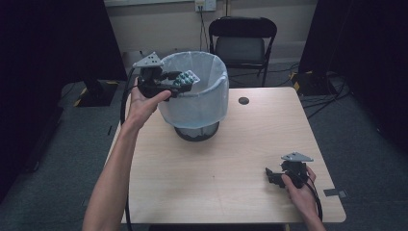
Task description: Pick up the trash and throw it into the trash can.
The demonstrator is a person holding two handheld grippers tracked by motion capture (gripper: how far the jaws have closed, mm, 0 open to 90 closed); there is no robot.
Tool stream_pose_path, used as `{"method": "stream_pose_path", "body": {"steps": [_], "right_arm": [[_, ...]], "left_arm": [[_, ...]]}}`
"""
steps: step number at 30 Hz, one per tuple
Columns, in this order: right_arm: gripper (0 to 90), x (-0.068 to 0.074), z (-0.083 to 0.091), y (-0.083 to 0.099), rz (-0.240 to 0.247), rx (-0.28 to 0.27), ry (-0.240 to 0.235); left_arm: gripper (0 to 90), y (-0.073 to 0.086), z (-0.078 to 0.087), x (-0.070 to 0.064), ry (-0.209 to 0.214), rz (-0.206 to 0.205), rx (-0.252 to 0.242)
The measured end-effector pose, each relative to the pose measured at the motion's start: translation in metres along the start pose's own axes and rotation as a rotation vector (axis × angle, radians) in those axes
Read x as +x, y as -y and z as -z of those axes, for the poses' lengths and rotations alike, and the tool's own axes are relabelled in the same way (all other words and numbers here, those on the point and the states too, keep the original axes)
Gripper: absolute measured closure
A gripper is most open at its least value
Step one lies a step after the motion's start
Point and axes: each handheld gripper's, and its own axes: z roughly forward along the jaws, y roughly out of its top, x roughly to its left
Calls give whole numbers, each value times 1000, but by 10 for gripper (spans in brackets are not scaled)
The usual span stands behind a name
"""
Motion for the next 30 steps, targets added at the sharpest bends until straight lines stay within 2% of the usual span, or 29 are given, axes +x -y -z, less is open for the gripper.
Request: {"method": "stream_pose_path", "body": {"steps": [8,11,16,19,23,24,25,30], "right_arm": [[101,0,0,0,0,0,0],[101,0,0,0,0,0,0],[102,0,0,0,0,0,0],[101,0,0,0,0,0,0],[101,0,0,0,-1,0,0],[101,0,0,0,0,0,0],[101,0,0,0,0,0,0],[101,0,0,0,0,0,0]], "left_arm": [[341,-9,-11,15,-15,31,-4],[340,-12,-17,20,-42,35,7],[340,-12,-26,28,-50,69,28],[338,-11,-30,30,-79,52,57],[273,-10,-31,34,-99,78,50],[229,-10,-31,34,-117,81,59],[188,-10,-31,34,-118,82,62],[167,-10,-28,30,-112,74,60]]}}
